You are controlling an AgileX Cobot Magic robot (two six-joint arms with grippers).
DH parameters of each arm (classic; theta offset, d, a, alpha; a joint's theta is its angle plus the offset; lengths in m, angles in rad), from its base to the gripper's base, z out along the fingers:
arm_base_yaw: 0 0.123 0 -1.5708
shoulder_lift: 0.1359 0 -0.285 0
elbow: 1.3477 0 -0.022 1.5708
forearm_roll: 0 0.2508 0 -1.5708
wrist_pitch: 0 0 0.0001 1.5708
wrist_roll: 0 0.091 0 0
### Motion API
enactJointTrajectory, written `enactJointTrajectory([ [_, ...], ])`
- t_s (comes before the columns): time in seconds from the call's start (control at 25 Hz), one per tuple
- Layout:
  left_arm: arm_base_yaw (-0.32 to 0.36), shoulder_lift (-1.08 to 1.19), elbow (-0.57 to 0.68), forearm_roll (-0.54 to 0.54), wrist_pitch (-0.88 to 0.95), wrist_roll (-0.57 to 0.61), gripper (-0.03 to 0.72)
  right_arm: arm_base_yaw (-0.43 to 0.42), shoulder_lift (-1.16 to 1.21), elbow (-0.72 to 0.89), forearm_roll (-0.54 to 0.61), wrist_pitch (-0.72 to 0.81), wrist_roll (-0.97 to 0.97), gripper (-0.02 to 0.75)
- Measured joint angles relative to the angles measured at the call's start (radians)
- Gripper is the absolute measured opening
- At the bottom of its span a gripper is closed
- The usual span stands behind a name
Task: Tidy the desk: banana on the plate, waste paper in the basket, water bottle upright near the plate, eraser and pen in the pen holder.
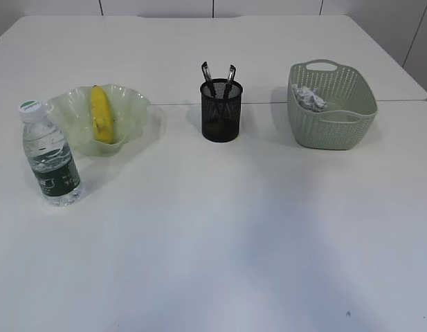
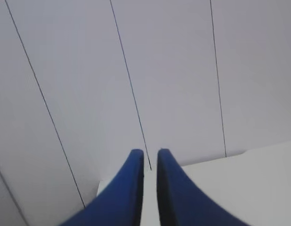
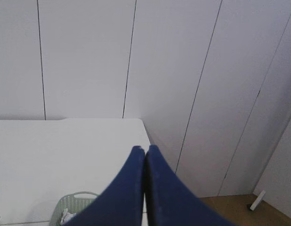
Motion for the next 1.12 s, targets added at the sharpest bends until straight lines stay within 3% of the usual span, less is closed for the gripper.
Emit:
enactJointTrajectory([
  [0.44,0.0,-0.145,-0.004,0.026,0.095,0.0,0.032,0.0,-0.153,0.01,0.0,0.082,-0.058,-0.013],
  [0.84,0.0,-0.282,-0.01,0.038,0.194,-0.005,0.0,0.0,-0.384,0.243,0.0,0.121,-0.104,-0.013],
  [1.12,0.0,-0.41,0.095,0.038,0.224,-0.005,0.0,0.0,-0.552,0.358,0.062,0.127,-0.142,-0.013],
])
